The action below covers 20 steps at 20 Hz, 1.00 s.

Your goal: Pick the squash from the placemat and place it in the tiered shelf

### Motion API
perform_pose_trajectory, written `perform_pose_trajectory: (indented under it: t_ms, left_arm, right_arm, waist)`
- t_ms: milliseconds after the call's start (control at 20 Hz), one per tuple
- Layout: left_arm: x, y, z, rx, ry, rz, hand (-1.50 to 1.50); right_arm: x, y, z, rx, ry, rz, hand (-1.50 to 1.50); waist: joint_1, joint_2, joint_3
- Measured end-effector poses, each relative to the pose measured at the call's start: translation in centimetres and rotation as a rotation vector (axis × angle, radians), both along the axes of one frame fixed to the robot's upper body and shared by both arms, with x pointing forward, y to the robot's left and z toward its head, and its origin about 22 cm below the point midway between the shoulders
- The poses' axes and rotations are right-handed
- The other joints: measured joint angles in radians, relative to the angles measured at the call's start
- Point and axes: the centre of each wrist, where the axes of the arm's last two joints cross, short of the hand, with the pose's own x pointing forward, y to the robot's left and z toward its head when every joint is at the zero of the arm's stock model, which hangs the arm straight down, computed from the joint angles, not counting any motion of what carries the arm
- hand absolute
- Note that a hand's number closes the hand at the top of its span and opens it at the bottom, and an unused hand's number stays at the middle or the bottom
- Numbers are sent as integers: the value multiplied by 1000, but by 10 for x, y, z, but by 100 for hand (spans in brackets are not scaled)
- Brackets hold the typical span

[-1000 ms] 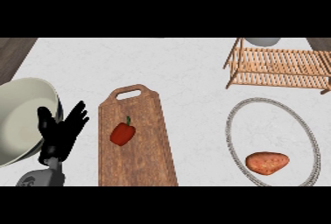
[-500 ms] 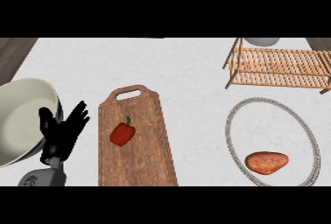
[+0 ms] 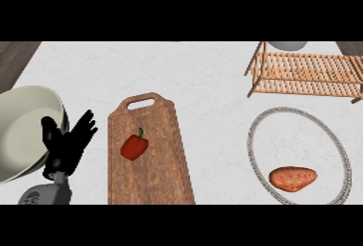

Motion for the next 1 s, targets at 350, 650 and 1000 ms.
perform_pose_trajectory:
  t_ms: [350, 650, 1000]
  left_arm:
    - [-1, -6, 0, -3, 7, -5, 0]
    - [-5, 1, -2, 5, 2, 1, 0]
    - [-1, -2, 1, 6, -7, -2, 0]
  right_arm:
    - [-5, -10, 14, 266, -67, 16, -150]
    - [-19, -32, 31, 438, -162, -58, -150]
    - [-53, -81, 40, 489, -269, -274, -150]
  waist:
    - [0, -1, 0]
    - [-3, -2, 1]
    - [3, 4, 1]
